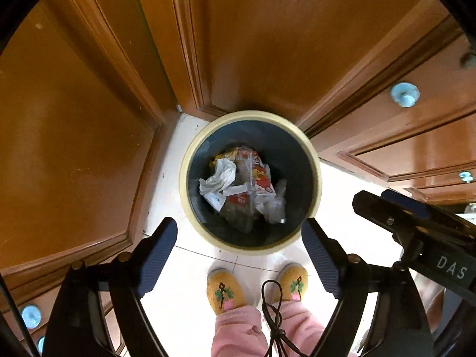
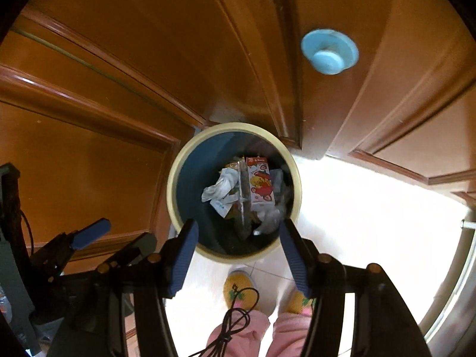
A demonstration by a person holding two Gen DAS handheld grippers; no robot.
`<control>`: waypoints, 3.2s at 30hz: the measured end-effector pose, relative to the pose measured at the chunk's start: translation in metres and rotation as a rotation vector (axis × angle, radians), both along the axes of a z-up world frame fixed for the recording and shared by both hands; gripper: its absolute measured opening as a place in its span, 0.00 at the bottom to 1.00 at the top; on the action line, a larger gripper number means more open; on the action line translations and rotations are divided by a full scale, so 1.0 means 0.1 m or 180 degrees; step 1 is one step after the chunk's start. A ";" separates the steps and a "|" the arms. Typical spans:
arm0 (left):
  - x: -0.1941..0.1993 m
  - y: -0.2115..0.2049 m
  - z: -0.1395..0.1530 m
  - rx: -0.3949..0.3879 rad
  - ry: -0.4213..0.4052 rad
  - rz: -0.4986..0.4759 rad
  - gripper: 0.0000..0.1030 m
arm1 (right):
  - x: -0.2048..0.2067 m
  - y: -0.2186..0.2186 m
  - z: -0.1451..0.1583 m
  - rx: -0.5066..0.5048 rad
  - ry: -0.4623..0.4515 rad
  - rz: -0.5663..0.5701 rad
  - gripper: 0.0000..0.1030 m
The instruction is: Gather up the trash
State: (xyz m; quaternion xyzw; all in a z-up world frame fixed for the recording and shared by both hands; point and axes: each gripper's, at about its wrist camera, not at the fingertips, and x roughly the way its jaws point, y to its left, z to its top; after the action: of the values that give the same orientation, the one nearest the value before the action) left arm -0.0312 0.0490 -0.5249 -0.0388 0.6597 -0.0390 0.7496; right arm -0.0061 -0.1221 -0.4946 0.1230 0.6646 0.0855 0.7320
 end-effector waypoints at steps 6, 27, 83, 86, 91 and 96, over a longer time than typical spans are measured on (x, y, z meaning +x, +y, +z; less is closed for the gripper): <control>-0.12 -0.04 0.78 0.0009 -0.0117 -0.0058 0.82 | -0.10 -0.03 0.74 0.0048 -0.0129 -0.0030 0.56; -0.16 0.03 4.34 -0.0140 -0.1253 0.0068 0.99 | -0.32 -0.27 4.08 -0.0046 -0.1289 -0.0055 0.57; -0.07 -0.38 5.89 0.0233 -0.2470 0.0008 0.99 | -0.29 -0.30 5.45 -0.0583 -0.2292 -0.0469 0.70; -0.09 -0.40 5.87 0.0239 -0.2438 0.0012 0.99 | -0.31 -0.31 5.43 -0.0568 -0.2277 -0.0459 0.70; -0.10 -0.43 5.86 0.0266 -0.2401 0.0003 0.99 | -0.33 -0.36 5.40 -0.0531 -0.2228 -0.0467 0.70; -0.10 -0.47 5.85 0.0296 -0.2380 0.0009 0.99 | -0.32 -0.40 5.38 -0.0496 -0.2210 -0.0447 0.70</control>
State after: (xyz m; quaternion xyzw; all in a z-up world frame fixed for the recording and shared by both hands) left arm -0.0410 0.0024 0.0599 0.0113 0.3414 -0.0194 0.9396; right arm -0.0378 -0.1619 0.0435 0.0758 0.3710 0.0208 0.9253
